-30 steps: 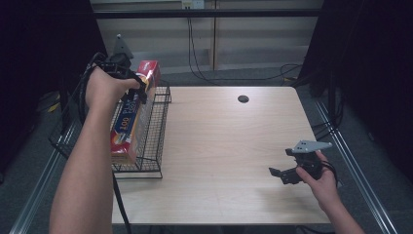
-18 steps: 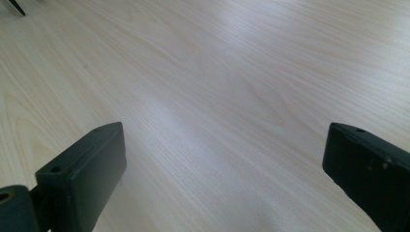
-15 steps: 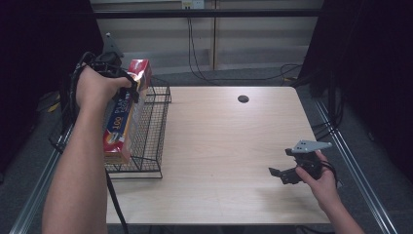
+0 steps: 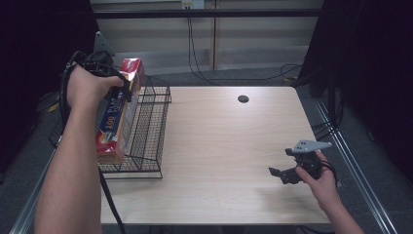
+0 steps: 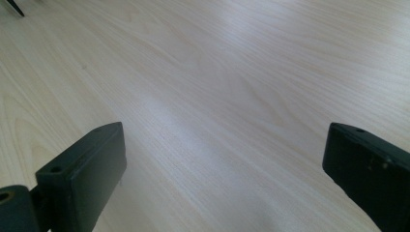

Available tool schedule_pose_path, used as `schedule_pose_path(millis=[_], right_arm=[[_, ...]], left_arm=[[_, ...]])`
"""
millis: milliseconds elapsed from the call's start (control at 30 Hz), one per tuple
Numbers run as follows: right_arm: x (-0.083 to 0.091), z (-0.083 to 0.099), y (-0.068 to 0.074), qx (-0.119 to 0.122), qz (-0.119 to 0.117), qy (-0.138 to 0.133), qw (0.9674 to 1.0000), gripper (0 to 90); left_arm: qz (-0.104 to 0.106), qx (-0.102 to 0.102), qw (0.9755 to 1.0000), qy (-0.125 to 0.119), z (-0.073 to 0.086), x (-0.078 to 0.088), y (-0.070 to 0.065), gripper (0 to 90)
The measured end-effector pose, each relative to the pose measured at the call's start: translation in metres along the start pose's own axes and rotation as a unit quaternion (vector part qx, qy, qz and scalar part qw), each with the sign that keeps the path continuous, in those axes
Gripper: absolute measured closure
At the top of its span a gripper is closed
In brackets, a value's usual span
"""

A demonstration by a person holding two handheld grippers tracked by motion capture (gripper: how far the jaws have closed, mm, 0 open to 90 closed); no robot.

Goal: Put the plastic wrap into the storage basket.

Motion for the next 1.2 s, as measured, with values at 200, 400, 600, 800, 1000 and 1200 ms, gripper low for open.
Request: schedule_pose_path(millis=[200, 400, 600, 800, 1000, 1200], right_arm=[[0.000, 0.000, 0.000, 0.002, 0.001, -0.001, 1.0000, 1.6], [0.000, 0.000, -0.001, -0.001, -0.003, -0.001, 1.0000, 1.6], [0.000, 0.000, -0.001, -0.001, -0.002, -0.001, 1.0000, 1.7], [0.000, 0.000, -0.001, -0.001, -0.001, 0.000, 1.0000, 1.7], [-0.001, 0.000, -0.001, -0.002, -0.002, 0.000, 1.0000, 1.7], [-0.001, 0.000, -0.001, -0.002, -0.001, 0.001, 1.0000, 1.6]], left_arm=[[-0.005, 0.004, 1.0000, -0.001, -0.002, 0.000, 0.006, 46.0], [-0.009, 0.010, 0.9999, -0.002, -0.002, 0.003, 0.014, 45.9], [-0.013, 0.008, 0.9999, -0.002, -0.002, 0.004, 0.021, 45.9], [-0.012, 0.018, 0.9998, -0.003, -0.003, 0.005, 0.027, 45.9], [-0.014, 0.018, 0.9997, -0.005, -0.005, 0.007, 0.037, 45.8], [-0.014, 0.025, 0.9996, -0.003, -0.006, 0.004, 0.041, 45.8]])
Point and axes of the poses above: each handheld gripper's, and its own axes: x roughly backward along the jaws, z roughly out of its underside, y roughly to its left, the point moved 6 cm from there along -x, roughly forward along the jaws, and after that the axes turned 12 degrees about y, right-handed, at the moved point
